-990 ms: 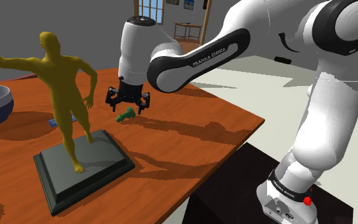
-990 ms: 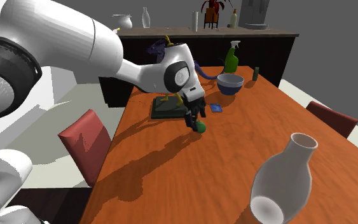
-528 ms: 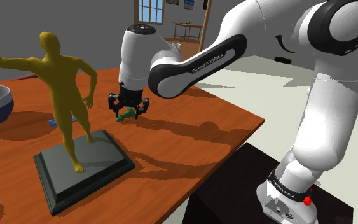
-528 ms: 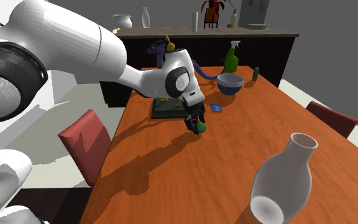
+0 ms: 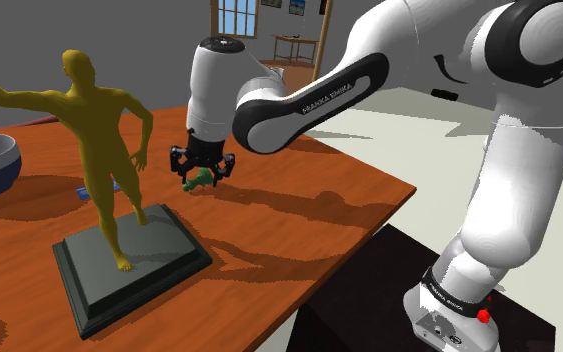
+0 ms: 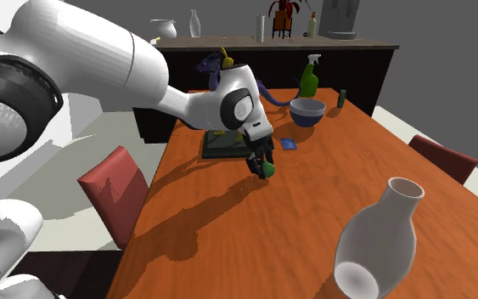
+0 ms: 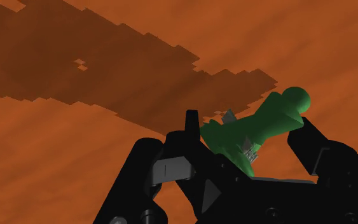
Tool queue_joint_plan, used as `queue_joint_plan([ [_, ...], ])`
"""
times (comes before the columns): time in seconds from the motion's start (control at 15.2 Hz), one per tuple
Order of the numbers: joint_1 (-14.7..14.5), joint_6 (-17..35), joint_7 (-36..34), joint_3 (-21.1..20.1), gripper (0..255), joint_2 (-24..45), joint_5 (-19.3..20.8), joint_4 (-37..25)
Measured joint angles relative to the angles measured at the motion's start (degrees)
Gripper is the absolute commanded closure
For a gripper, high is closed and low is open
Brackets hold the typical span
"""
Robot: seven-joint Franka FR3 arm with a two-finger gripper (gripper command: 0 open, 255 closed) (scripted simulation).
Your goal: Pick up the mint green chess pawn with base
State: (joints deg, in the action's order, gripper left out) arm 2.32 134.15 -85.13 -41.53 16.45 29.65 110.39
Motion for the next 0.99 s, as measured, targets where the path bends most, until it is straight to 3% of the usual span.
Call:
queue_joint_plan([
  [0.99,1.7,-8.1,5.6,-2.3,255,-4.5,-6.4,-5.6],
])
